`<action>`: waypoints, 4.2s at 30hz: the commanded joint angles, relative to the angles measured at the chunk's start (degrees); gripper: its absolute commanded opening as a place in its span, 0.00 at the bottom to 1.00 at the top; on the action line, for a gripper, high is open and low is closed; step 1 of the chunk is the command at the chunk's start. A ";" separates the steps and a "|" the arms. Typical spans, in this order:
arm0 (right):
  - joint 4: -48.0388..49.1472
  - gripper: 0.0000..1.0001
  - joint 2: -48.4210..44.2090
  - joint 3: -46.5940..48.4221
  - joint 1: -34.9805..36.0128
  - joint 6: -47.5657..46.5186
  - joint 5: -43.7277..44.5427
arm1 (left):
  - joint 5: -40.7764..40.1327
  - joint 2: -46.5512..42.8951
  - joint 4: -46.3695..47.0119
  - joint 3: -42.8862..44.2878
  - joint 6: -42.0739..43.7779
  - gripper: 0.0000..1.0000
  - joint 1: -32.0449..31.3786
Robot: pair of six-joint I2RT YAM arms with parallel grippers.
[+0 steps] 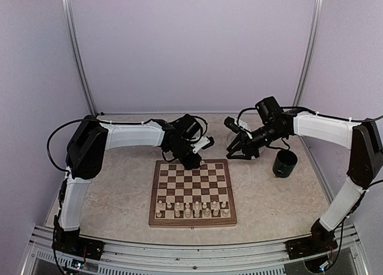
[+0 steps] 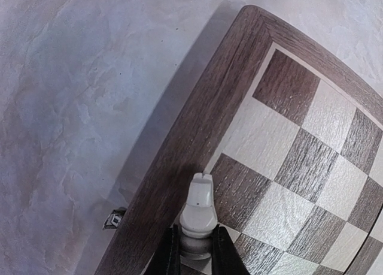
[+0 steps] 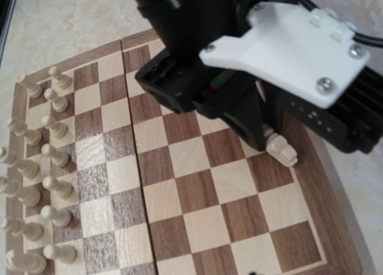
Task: Set up the chess pieces on the board
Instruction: Pick up the knight from the chessboard, then pass from the left arm to the right, then place the knight at b1.
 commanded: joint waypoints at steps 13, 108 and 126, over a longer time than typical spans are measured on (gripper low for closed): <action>3.66 0.44 12.39 7.84 -3.35 15.85 -16.49 | 19.40 -16.51 22.29 -16.37 -14.14 0.07 0.88; -24.54 0.08 32.30 39.48 44.51 -5.83 33.30 | -14.70 -39.32 20.38 -32.95 -13.22 0.99 15.11; -24.03 0.11 34.21 40.10 44.59 -5.55 34.06 | -14.53 -39.02 19.51 -32.51 -12.66 0.99 13.80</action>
